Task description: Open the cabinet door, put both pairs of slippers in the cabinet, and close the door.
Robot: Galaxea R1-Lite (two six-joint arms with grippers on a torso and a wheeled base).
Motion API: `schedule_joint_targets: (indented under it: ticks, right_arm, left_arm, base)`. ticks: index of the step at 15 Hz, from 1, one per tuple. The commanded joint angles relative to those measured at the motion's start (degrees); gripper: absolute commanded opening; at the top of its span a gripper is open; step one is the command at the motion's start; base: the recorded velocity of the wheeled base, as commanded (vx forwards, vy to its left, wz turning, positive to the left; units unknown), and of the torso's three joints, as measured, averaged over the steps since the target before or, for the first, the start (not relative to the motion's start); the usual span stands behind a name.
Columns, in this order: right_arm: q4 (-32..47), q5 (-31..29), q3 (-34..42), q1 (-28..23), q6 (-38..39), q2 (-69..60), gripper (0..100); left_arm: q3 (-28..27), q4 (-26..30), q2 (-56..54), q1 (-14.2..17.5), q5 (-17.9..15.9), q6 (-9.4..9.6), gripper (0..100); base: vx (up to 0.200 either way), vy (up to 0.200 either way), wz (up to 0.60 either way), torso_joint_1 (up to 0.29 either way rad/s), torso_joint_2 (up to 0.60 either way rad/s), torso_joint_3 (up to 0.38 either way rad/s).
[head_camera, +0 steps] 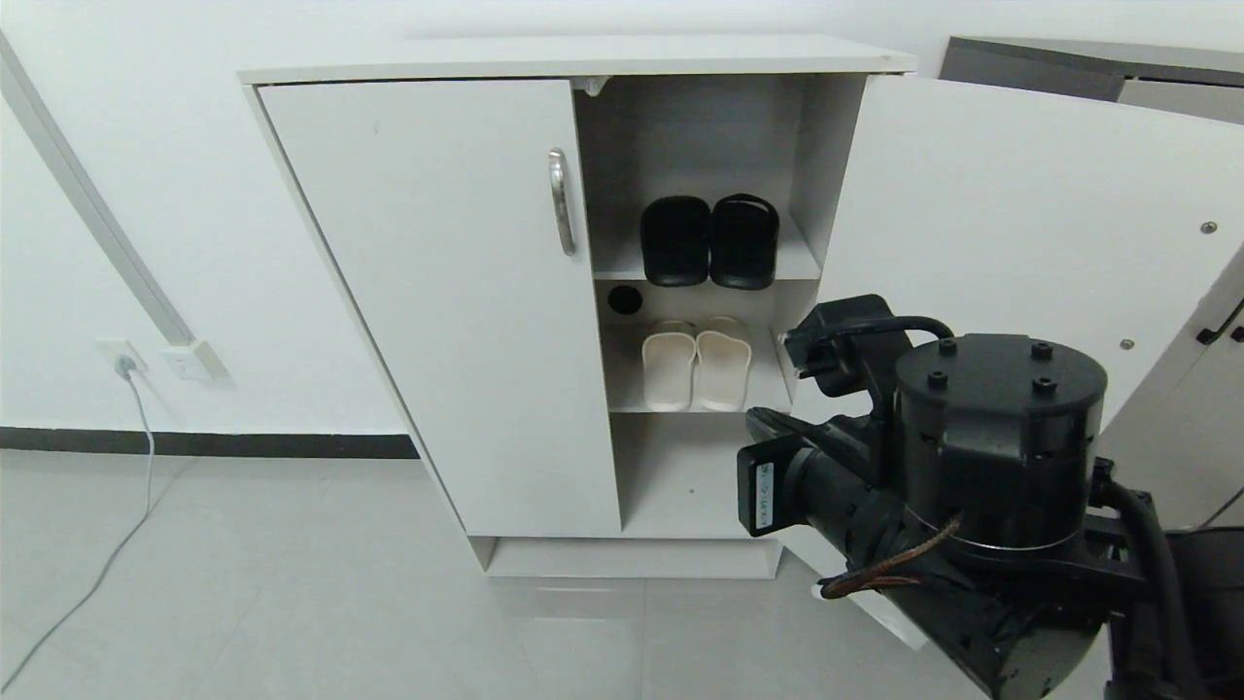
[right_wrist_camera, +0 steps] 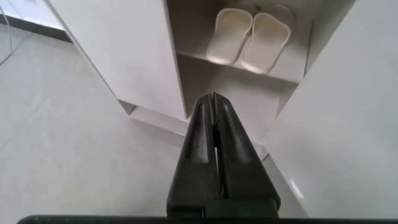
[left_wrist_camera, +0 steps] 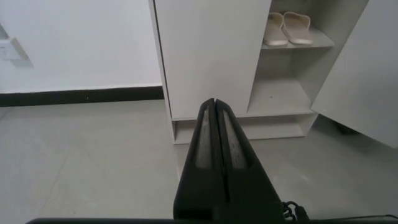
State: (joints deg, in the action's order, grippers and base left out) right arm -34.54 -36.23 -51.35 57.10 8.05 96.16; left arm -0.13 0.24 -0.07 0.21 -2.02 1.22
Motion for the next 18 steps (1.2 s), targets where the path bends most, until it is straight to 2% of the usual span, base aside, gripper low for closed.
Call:
schedule_joint_targets:
  ticks: [1,18]
  right_arm:
    - [-0.09,0.02,0.11,-0.76,-0.05,1.14,0]
    - [-0.09,0.02,0.9,-0.85,-0.31,2.45,0]
  left_arm:
    - [0.05,0.02,0.07,-0.03,0.0,0.01,0]
    - [0.05,0.02,0.07,-0.03,0.0,0.01,0]
  base:
    - [0.0,0.0,0.0,0.0,0.0,0.0]
    - [0.0,0.0,0.0,0.0,0.0,0.0]
